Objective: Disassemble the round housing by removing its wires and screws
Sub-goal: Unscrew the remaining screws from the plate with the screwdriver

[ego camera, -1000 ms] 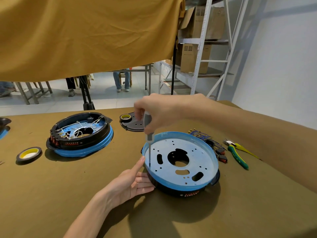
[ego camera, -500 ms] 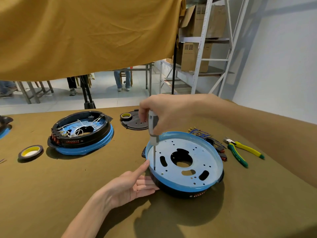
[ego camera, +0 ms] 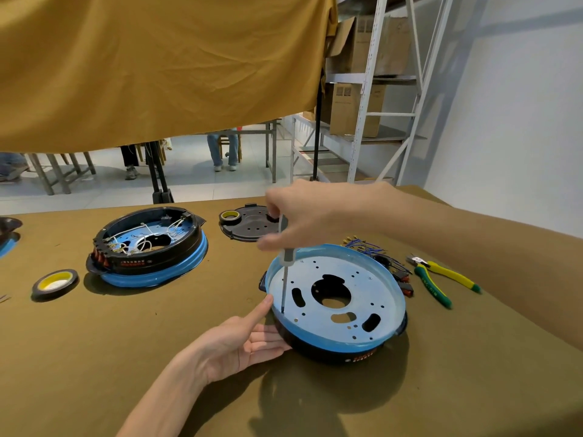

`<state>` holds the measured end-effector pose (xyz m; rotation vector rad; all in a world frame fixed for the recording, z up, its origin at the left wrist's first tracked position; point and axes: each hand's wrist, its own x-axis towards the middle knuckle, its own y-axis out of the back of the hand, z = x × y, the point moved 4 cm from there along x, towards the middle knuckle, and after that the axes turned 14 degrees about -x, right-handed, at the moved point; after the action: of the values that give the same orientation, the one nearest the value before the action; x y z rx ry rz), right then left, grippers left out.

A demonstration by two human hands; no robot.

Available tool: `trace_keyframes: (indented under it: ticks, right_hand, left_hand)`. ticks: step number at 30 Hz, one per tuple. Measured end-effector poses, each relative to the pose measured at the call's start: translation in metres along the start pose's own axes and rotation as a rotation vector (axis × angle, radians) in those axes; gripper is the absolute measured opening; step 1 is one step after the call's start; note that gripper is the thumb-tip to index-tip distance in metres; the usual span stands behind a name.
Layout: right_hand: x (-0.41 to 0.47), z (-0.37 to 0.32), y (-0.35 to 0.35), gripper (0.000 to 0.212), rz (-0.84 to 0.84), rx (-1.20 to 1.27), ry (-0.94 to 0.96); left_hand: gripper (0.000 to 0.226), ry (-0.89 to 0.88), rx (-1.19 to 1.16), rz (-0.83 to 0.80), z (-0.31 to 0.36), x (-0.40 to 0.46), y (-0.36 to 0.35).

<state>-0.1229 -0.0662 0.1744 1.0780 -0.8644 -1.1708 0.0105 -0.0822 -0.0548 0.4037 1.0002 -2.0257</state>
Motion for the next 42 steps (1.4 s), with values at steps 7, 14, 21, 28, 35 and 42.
trace_keyframes:
  ticks: [7, 14, 21, 28, 35, 42]
  right_hand:
    - [0.003, -0.002, 0.005, 0.030, -0.070, 0.194, 0.143]
    - [0.007, -0.003, -0.001, 0.046, 0.108, -0.111, 0.009]
    - [0.003, 0.001, 0.003, 0.040, -0.105, 0.077, 0.112]
    - [0.008, 0.000, -0.001, 0.024, -0.013, 0.097, 0.156]
    - [0.008, 0.004, -0.005, 0.048, 0.097, -0.121, 0.058]
    - [0.001, 0.007, -0.001, 0.037, -0.115, 0.151, 0.211]
  left_hand:
    - [0.087, 0.010, 0.008, -0.009, 0.002, 0.002, 0.002]
    - [0.091, -0.002, 0.024, -0.015, 0.000, 0.002, 0.001]
    - [0.092, 0.007, 0.022, -0.017, 0.000, 0.005, 0.003]
    - [0.093, 0.013, 0.035, -0.022, 0.000, 0.008, 0.004]
    - [0.092, 0.008, 0.041, -0.022, -0.001, 0.010, 0.006]
    - [0.095, 0.014, 0.059, -0.028, -0.001, 0.009, 0.004]
